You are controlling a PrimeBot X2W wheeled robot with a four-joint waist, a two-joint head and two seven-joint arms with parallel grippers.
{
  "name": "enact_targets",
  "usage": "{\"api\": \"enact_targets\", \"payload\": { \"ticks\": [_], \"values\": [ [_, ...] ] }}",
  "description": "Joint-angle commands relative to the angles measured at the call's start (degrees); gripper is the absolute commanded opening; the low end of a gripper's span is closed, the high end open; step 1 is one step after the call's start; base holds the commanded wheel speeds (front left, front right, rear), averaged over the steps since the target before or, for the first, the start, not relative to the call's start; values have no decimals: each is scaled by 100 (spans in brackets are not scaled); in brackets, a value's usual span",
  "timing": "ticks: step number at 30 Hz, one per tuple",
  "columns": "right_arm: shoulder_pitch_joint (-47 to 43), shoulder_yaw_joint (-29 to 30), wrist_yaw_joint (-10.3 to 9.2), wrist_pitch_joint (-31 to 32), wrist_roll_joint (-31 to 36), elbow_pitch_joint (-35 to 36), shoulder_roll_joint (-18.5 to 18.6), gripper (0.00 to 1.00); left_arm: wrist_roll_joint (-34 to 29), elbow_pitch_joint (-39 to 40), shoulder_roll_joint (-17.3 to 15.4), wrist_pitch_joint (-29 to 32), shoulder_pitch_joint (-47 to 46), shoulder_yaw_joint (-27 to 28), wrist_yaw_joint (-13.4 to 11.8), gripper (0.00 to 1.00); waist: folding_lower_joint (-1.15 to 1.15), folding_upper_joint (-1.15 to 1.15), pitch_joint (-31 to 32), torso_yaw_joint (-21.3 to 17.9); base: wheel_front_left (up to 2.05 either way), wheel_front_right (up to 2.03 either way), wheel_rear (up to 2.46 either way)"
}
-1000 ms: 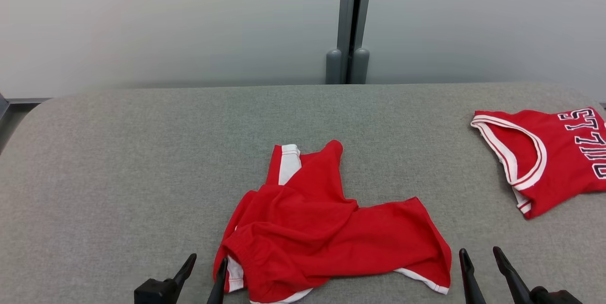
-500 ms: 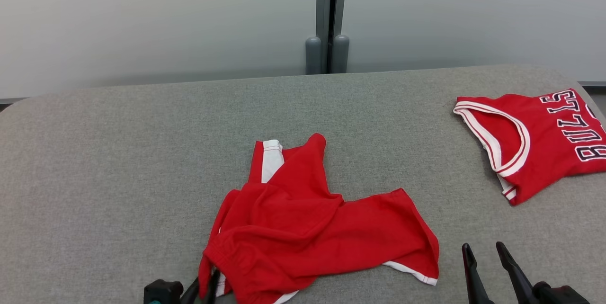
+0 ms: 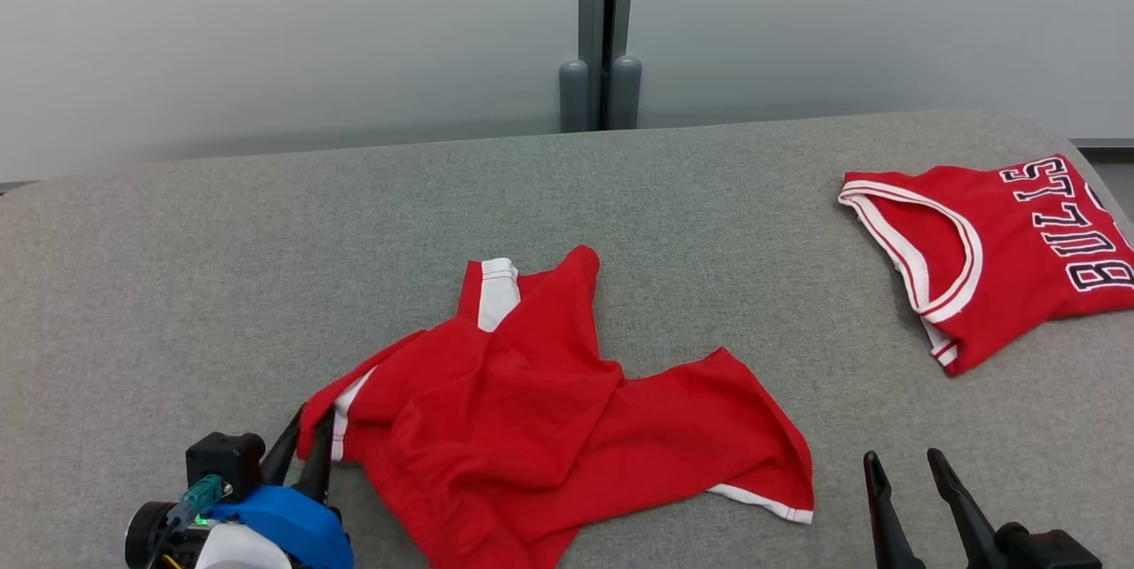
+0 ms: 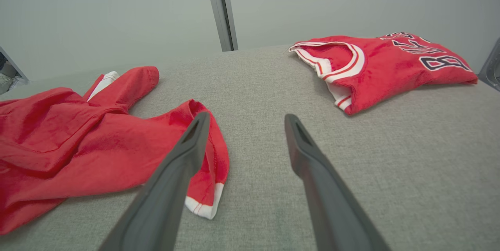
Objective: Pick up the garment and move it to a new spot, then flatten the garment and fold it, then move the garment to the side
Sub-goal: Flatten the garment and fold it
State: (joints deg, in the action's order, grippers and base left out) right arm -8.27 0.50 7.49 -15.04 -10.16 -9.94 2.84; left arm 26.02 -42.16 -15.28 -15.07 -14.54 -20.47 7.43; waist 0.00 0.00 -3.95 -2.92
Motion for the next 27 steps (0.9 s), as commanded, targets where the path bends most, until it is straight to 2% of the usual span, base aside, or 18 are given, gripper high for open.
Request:
{"api": "enact_targets", "payload": {
  "ticks": [1,7,12,13,21,27],
  "values": [
    [70,-16,2,-17,-24,-15,12,100,-49,-53,17,-11,-130,49,6,100,0,0,12,-18,0,0,0],
    [-13,16,2,-17,-84,-6,12,100,-231,370,156,-11,168,374,-79,100,0,0,67,32,0,0,0],
    [-113,66,2,-17,-117,67,12,100,-569,1449,334,-11,667,873,-136,100,0,0,149,201,0,0,0],
    [-113,66,2,-17,-117,67,12,100,-569,1449,334,-11,667,873,-136,100,0,0,149,201,0,0,0],
    [-125,20,2,-17,-82,197,12,100,-1387,3118,707,-11,1609,1588,-210,100,0,0,338,473,0,0,0],
    [-102,-7,2,-17,-71,345,12,100,-1697,3635,954,-11,2021,2021,-177,100,0,0,450,564,0,0,0]
  ]
}}
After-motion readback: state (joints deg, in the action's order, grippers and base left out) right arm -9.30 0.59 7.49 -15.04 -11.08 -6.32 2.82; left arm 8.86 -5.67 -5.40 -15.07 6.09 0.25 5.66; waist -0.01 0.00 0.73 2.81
